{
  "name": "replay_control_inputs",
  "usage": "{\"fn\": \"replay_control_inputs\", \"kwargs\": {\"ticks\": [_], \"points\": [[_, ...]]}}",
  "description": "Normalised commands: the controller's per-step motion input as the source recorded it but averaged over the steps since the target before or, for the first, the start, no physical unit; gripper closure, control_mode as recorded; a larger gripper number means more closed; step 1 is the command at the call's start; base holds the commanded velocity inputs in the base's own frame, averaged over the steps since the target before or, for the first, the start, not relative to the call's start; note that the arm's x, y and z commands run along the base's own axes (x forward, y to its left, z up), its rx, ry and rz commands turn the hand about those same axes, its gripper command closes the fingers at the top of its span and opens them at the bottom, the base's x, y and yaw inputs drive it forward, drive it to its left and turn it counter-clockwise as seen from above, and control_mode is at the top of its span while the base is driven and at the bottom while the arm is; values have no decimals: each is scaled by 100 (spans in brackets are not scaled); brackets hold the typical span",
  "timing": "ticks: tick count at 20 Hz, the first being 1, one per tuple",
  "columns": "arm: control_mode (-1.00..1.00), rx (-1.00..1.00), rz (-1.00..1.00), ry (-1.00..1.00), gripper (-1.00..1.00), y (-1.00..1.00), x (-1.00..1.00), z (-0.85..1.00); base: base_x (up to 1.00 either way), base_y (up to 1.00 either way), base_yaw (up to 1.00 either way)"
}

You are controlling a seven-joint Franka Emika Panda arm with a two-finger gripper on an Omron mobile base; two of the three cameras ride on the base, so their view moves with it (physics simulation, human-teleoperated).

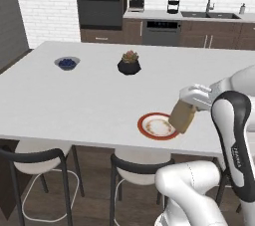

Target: Start the toaster. Once the lever pops up, take the bread to the plate on the dining counter.

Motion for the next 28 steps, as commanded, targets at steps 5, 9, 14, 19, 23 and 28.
{"fn": "replay_control_inputs", "kwargs": {"ticks": [5,9,14,19,23,28], "points": [[-100,0,22,-1,100,-33,16,-35,0,0,0],[-100,0,20,-12,100,-8,20,-30,0,0,0],[-100,0,17,-14,100,-3,42,-9,0,0,0],[-100,0,6,-4,100,-4,45,-6,0,0,0],[-100,0,1,2,100,-2,46,-27,0,0,0],[-100,0,3,8,100,-2,12,-38,0,0,0]]}}
